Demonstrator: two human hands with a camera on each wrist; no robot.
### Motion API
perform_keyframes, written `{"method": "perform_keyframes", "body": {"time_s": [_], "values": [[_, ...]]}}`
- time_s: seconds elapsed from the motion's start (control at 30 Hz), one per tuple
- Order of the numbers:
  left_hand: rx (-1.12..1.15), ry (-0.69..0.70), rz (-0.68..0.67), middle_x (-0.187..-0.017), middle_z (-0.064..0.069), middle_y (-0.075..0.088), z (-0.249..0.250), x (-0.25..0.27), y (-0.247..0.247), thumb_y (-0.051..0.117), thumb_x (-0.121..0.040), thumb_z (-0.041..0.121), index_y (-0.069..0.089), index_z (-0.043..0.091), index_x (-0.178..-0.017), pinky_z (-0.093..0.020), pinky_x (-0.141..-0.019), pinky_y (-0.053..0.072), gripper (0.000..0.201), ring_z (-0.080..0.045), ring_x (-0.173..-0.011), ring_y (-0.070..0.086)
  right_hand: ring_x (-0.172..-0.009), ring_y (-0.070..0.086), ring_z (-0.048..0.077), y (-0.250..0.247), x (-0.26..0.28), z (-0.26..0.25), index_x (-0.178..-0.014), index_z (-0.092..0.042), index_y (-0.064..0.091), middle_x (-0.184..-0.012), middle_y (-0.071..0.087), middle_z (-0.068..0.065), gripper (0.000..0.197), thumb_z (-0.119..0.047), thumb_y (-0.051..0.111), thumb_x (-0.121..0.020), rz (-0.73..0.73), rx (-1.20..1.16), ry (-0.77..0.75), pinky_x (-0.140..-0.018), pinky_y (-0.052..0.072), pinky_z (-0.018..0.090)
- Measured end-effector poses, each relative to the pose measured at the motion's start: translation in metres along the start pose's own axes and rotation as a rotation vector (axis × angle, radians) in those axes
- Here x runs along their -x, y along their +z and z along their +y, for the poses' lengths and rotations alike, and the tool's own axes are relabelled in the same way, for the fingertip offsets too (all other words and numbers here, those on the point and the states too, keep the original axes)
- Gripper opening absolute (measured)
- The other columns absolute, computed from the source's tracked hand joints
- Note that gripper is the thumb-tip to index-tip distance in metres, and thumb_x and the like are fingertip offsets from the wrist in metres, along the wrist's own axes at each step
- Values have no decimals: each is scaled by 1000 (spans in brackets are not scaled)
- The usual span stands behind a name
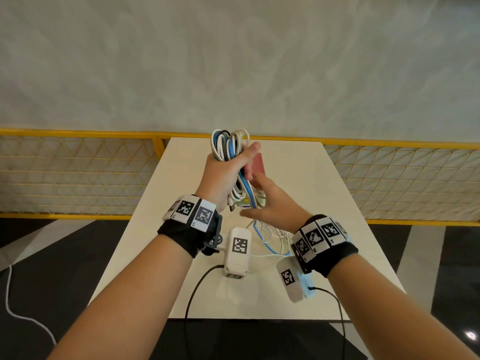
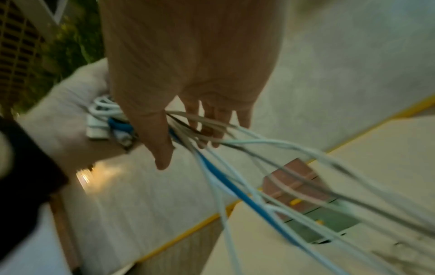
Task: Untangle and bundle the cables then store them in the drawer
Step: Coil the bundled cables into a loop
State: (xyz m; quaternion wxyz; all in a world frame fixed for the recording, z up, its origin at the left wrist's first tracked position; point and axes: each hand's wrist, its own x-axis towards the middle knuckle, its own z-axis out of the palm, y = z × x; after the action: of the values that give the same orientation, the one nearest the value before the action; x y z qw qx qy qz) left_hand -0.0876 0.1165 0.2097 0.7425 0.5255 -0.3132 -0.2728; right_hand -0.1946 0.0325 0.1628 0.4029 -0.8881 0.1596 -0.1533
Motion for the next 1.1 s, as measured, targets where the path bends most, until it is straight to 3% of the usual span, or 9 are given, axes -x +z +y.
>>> {"method": "perform_keyframes", "body": {"time_s": [0.13, 0.23, 0.37, 0.47, 0.57, 0.67, 0.8, 0.9, 1.1], "values": [[4, 74, -38, -45, -3, 46, 9, 0, 4, 74, -83, 19, 60, 21, -60, -31, -57, 42, 27, -22, -43, 39, -61, 52, 5, 17, -8, -5, -88, -15, 56, -72, 58, -2, 6, -10, 58, -89, 121, -67, -87, -61, 44, 26], [57, 84, -120, -44, -2, 43, 19, 0, -3, 69, -87, 15, 56, 17, -63, -28, -52, 39, 27, -20, -42, 37, -56, 52, 13, 17, -7, 5, -82, -23, 63, -64, 57, -3, 16, -24, 53, -95, 68, -17, 32, -61, 47, 35], [62, 43, -212, -45, 1, 38, 33, 1, -15, 64, -91, 15, 49, 14, -60, -28, -48, 37, 35, -15, -39, 36, -44, 47, 2, 9, -2, 27, -82, -16, 71, -48, 54, -16, 19, -22, 56, -92, 21, 76, 196, -56, 43, 25], [-81, -27, -246, -46, 0, 37, 37, 5, -22, 66, -91, 14, 56, 15, -61, -27, -45, 37, 31, -15, -38, 35, -47, 47, 1, -4, -4, 34, -74, -26, 63, -53, 52, -14, 25, -7, 53, -88, 115, 177, 225, -52, 35, 23], [-240, -131, -283, -49, -3, 39, 30, 8, -29, 69, -89, 19, 55, 7, -74, -26, -46, 39, 24, -16, -40, 36, -56, 51, 11, -18, -10, 27, -75, -26, 61, -59, 54, -9, 17, -21, 57, -91, 264, 220, 269, -52, 34, 22], [-398, -185, -289, -51, -7, 40, 20, 13, -28, 73, -86, 24, 56, 7, -78, -27, -50, 41, 26, -18, -42, 37, -65, 56, 17, -23, -15, 18, -87, -25, 64, -67, 58, -6, 5, -23, 59, -88, 350, 275, 273, -57, 36, 24], [-490, -149, -225, -42, 2, 46, 8, 17, -18, 76, -84, 28, 50, 12, -59, -26, -50, 42, 39, -14, -39, 42, -79, 62, 22, -25, -12, 1, -102, -23, 62, -84, 67, -1, 19, -16, 58, -84, 389, 431, 223, -63, 38, 25], [-503, -102, -201, -44, 9, 55, -1, 17, -11, 80, -79, 27, 57, 19, -62, -18, -48, 42, 30, -3, -39, 50, -90, 63, 26, -29, -11, -14, -113, -20, 57, -97, 69, 3, 31, -13, 56, -83, 361, 529, 178, -66, 38, 26], [-572, -132, -317, -85, -1, 75, -1, 15, -11, 86, -71, 24, 71, 18, -93, -18, -68, 55, 27, -2, -74, 69, -77, 57, 23, -34, -14, -31, -117, -20, 54, -80, 59, -1, 38, -9, 56, -81, 326, 481, 150, -62, 36, 27]]}}
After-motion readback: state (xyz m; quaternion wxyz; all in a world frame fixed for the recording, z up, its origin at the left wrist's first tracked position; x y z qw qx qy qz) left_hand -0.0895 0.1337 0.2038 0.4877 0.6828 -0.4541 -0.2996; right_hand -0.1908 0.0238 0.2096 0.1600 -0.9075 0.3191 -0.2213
